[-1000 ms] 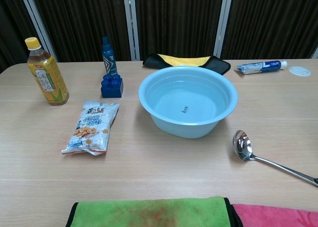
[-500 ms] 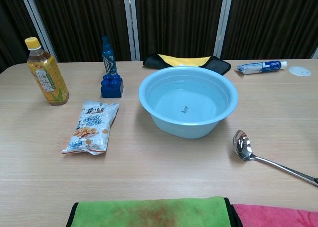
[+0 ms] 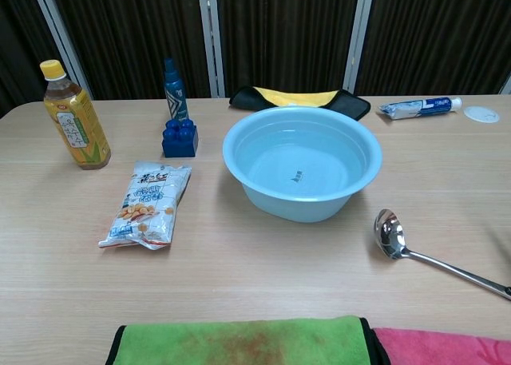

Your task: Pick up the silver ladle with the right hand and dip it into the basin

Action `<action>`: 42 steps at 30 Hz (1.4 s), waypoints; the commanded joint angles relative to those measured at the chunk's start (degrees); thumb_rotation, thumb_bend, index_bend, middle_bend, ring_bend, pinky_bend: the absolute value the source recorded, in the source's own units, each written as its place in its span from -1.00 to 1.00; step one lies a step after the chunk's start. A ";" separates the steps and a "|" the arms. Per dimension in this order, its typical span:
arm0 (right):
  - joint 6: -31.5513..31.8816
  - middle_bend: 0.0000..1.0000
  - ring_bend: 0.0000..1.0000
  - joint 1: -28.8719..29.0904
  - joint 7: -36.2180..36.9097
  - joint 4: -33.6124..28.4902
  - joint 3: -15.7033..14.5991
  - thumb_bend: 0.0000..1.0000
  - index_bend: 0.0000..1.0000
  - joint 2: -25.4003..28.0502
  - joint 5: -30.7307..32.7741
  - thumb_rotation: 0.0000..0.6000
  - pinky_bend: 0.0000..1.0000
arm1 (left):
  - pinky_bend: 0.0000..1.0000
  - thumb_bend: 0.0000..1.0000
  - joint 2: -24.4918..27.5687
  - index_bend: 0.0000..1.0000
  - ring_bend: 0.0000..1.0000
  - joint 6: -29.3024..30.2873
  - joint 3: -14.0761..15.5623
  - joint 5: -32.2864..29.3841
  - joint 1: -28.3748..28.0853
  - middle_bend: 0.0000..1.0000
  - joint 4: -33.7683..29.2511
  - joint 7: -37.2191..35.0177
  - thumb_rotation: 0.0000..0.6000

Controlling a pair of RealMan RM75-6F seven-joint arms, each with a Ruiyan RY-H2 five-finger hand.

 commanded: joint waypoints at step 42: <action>-4.03 -1.00 -1.00 4.29 2.33 8.16 1.53 -0.52 -0.18 -10.77 6.61 1.00 -1.00 | -1.00 -0.35 0.34 -0.99 -1.00 0.47 0.00 0.68 -0.85 -1.00 2.45 -5.75 1.00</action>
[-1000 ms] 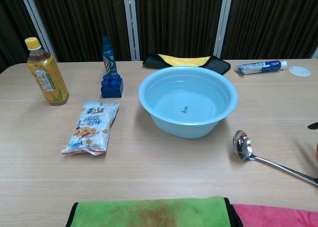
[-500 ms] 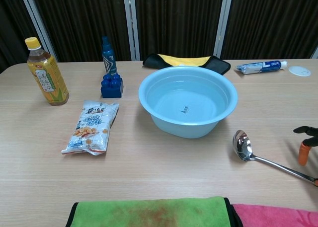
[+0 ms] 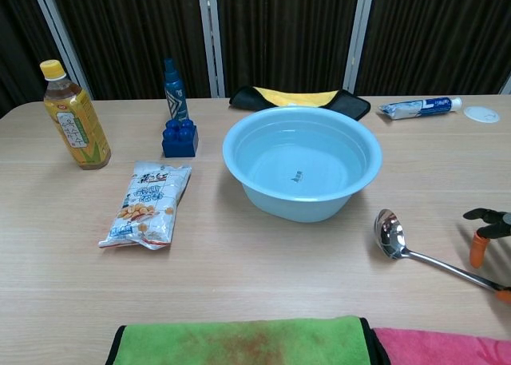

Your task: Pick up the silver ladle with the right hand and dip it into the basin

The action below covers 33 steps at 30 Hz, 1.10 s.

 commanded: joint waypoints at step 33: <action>0.49 -1.00 -1.00 0.16 3.32 6.82 -0.78 -0.34 0.14 -4.73 -1.29 1.00 -1.00 | -1.00 -0.35 0.05 -0.96 -1.00 0.51 0.45 1.04 -0.42 -1.00 1.19 -2.07 1.00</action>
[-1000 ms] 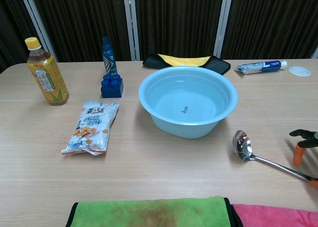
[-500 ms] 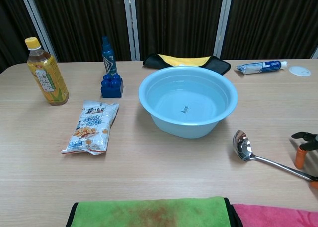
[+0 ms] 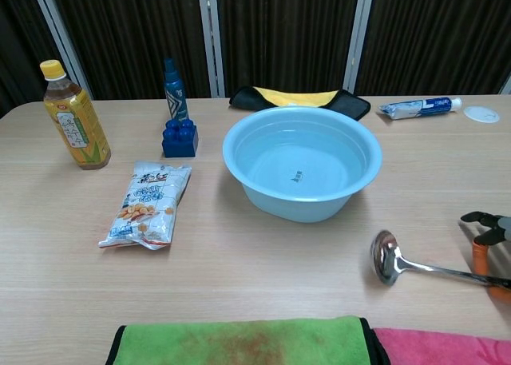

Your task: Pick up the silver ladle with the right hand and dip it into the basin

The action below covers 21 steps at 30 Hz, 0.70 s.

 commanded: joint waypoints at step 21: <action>6.51 -0.99 -1.00 -1.61 -4.09 -5.24 0.14 0.05 0.31 3.00 -1.70 1.00 -1.00 | -1.00 -0.35 0.54 -0.94 -1.00 1.31 0.41 1.05 0.19 -1.00 0.24 -1.61 1.00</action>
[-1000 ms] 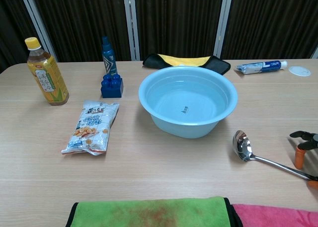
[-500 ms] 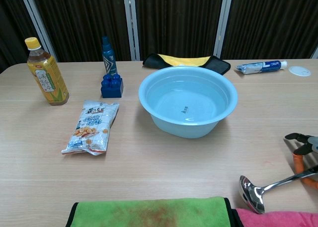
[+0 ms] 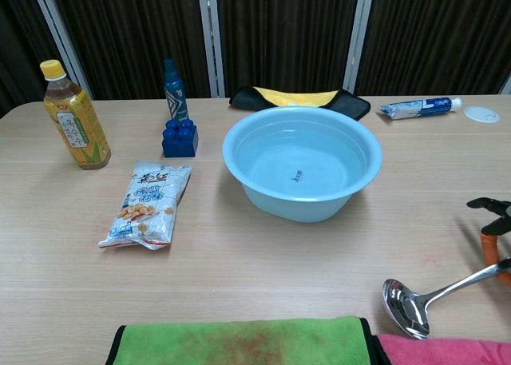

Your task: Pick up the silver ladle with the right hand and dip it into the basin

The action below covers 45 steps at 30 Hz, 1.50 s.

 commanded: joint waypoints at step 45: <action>3.23 -0.90 -1.00 11.66 -24.53 -38.87 8.62 0.53 0.43 31.69 20.68 1.00 -1.00 | -1.00 -0.35 -0.73 -0.93 -1.00 0.84 0.24 0.27 0.45 -1.00 -0.46 2.68 1.00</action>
